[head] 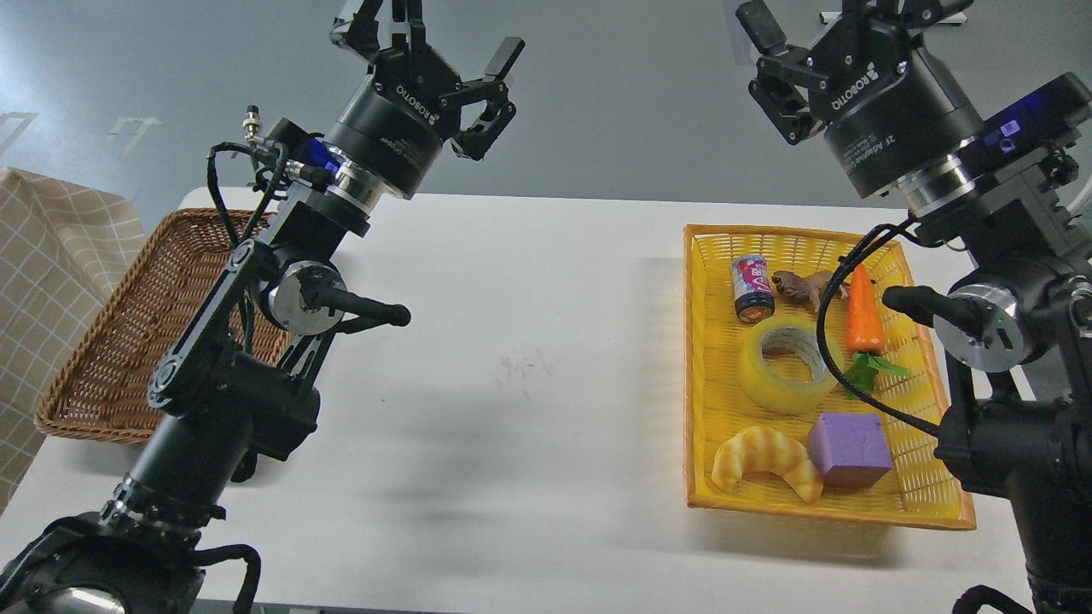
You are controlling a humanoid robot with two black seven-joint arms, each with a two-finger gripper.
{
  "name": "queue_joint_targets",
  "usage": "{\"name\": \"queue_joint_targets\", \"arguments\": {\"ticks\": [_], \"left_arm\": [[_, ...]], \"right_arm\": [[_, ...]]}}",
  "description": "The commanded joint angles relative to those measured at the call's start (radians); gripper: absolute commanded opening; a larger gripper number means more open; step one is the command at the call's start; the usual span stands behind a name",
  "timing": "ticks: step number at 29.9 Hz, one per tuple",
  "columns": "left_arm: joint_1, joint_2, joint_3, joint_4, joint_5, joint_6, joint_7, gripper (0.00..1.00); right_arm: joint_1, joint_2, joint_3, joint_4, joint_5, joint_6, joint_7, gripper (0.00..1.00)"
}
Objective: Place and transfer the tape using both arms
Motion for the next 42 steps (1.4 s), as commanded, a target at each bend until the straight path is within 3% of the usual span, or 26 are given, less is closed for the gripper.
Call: {"name": "queue_joint_targets", "arguments": {"ticks": [1, 5, 9, 20, 26, 33, 42], "left_arm": [[-0.001, 0.001, -0.008, 0.001, -0.028, -0.008, -0.016, 0.98], [-0.003, 0.016, -0.001, 0.001, -0.025, -0.007, -0.016, 0.98], [0.005, 0.04, -0.001, 0.0, -0.023, -0.01, -0.018, 0.98], [0.019, 0.049, -0.006, 0.0, 0.015, -0.051, -0.016, 0.98], [0.036, 0.056, -0.008, -0.005, 0.017, -0.062, -0.019, 0.98], [0.034, 0.067, -0.009, -0.003, 0.023, -0.073, -0.019, 0.98], [0.042, 0.066, -0.012, -0.003, 0.034, -0.074, -0.024, 0.98]], "right_arm": [[0.011, -0.011, 0.0, -0.019, 0.007, 0.046, -0.002, 1.0], [0.011, -0.007, 0.028, -0.06, 0.007, 0.136, 0.005, 1.0], [0.013, 0.056, 0.065, -0.06, 0.007, 0.078, 0.005, 1.0], [-0.009, 0.05, 0.068, -0.046, 0.007, 0.047, 0.004, 1.0], [-0.009, -0.086, 0.06, -0.011, -0.027, 0.034, -0.005, 1.0], [-0.065, -0.359, 0.036, -0.002, -0.186, 0.028, -0.053, 1.0], [-0.212, -0.602, 0.013, 0.052, -0.43, 0.037, -0.01, 1.0]]}}
